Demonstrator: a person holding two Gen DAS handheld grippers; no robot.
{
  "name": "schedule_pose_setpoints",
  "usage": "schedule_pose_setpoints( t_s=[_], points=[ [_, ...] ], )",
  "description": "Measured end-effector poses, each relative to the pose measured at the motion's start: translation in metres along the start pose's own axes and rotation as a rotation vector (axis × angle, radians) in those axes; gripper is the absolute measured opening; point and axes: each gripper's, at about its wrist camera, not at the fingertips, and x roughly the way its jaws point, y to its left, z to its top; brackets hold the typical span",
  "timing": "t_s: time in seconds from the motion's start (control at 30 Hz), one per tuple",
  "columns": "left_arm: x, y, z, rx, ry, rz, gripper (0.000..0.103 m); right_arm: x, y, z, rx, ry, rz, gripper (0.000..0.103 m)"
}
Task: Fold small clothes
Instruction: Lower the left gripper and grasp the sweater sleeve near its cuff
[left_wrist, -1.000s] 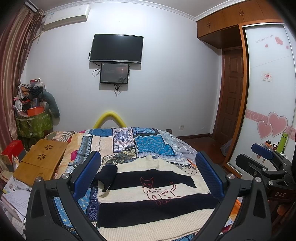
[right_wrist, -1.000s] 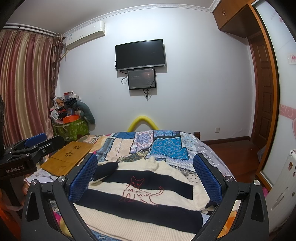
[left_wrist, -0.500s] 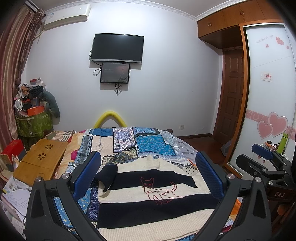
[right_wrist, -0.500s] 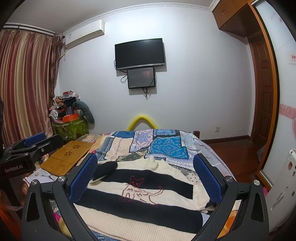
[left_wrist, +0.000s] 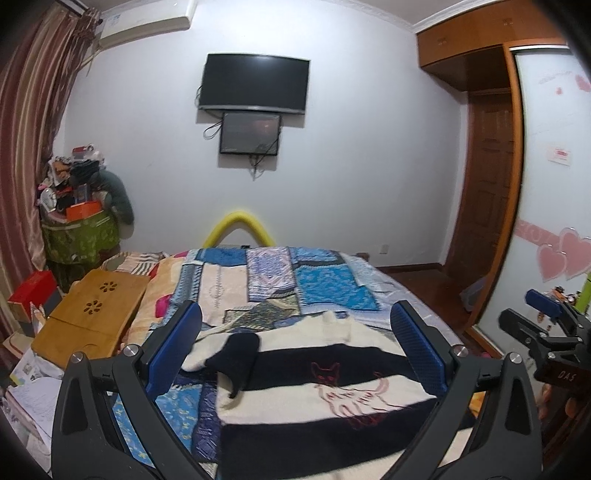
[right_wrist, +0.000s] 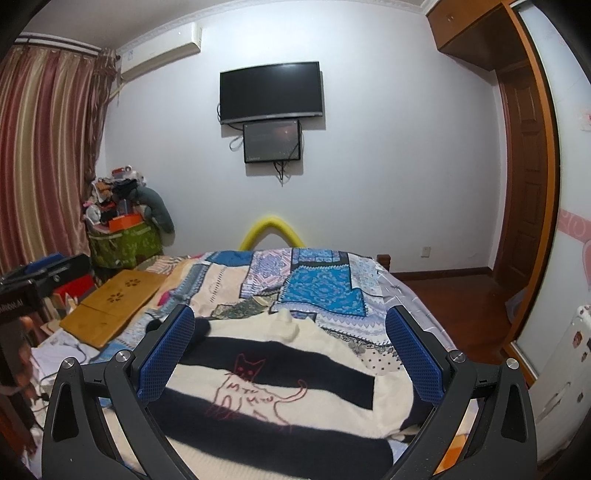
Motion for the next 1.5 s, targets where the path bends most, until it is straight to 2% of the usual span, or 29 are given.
schedule_pose_setpoints(
  t_s=[0.27,0.53,0.77,0.9,1.0,1.07,1.2,1.3,1.5],
  points=[
    [0.073,0.050,-0.002,-0.034,0.114,0.093,0.103,0.049,-0.007,0.002,-0.039,0.074,-0.027,0.103],
    [0.151,0.108,-0.019,-0.048,0.280,0.190,0.103,0.097,-0.007,-0.002,-0.096,0.173,-0.049,0.103],
    [0.213,0.169,-0.047,-0.147,0.433,0.243,0.103,0.143,-0.015,-0.004,-0.100,0.274,-0.003,0.103],
    [0.245,0.200,-0.071,-0.176,0.530,0.307,0.103,0.165,-0.017,-0.008,-0.101,0.311,0.006,0.103],
    [0.265,0.217,-0.087,-0.201,0.584,0.324,0.102,0.181,-0.019,-0.013,-0.090,0.353,0.026,0.102],
    [0.276,0.226,-0.096,-0.212,0.615,0.330,0.094,0.193,-0.020,-0.018,-0.082,0.389,0.042,0.101],
    [0.302,0.237,-0.115,-0.215,0.674,0.341,0.089,0.212,-0.023,-0.028,-0.059,0.441,0.079,0.099],
    [0.320,0.238,-0.125,-0.200,0.708,0.338,0.079,0.224,-0.022,-0.035,-0.058,0.470,0.094,0.096],
    [0.352,0.237,-0.135,-0.132,0.735,0.370,0.067,0.239,-0.022,-0.046,-0.046,0.518,0.122,0.092]
  ],
)
